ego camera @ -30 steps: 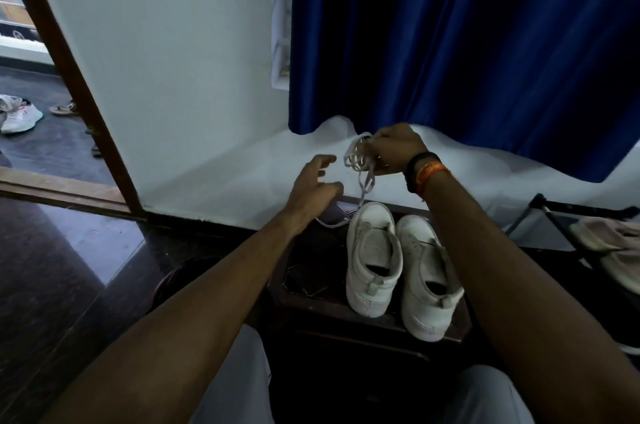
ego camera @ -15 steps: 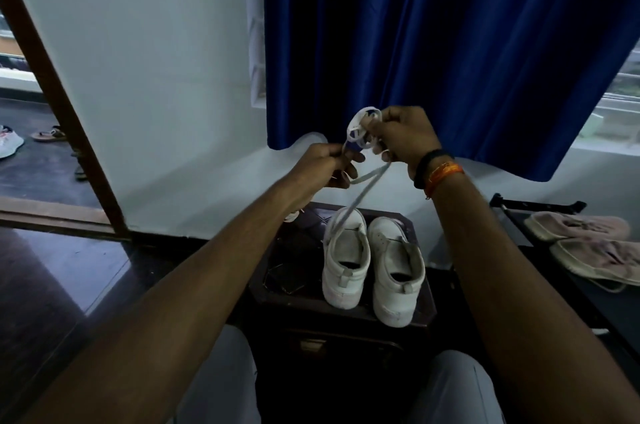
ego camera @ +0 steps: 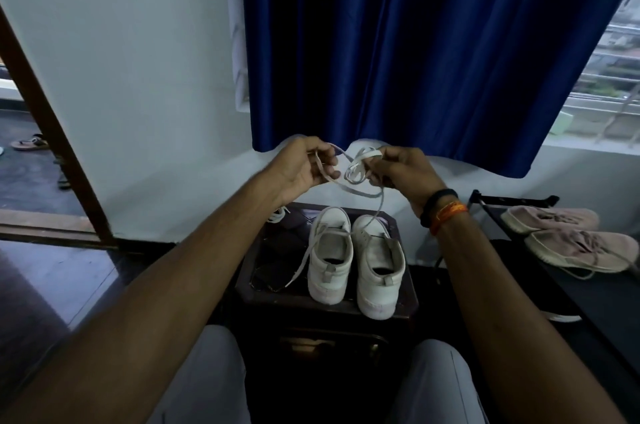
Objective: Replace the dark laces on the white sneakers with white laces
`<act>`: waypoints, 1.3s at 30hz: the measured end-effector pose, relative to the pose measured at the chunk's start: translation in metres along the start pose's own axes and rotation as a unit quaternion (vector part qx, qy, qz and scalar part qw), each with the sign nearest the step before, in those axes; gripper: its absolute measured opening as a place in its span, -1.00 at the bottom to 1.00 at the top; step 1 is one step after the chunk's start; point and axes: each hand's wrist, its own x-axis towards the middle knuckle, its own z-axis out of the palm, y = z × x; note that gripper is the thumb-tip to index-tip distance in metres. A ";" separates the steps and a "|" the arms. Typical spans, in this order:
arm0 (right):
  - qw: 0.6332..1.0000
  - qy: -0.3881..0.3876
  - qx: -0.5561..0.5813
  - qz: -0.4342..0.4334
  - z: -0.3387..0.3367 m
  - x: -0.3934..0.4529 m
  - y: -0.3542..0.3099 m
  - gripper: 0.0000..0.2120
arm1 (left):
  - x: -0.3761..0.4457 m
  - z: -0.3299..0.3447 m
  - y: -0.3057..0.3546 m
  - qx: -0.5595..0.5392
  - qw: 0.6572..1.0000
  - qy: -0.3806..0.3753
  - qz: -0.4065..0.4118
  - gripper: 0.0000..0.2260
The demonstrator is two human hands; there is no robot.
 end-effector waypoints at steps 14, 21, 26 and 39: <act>0.970 0.054 0.172 0.166 -0.027 -0.014 0.025 -0.86 | 0.005 -0.028 0.021 0.057 0.984 0.165 -0.016 -0.93; 0.963 0.001 -0.139 0.229 -0.027 -0.014 0.048 -0.77 | 0.005 -0.007 0.019 0.144 0.984 0.104 -0.002 -0.89; 0.962 -0.055 -0.170 0.209 -0.026 -0.013 0.050 -0.78 | 0.009 0.012 0.033 0.079 0.996 0.041 0.005 -0.84; 0.981 -0.103 0.145 0.075 0.005 -0.007 -0.029 -0.77 | 0.007 0.072 0.027 0.071 0.997 0.004 0.026 -0.96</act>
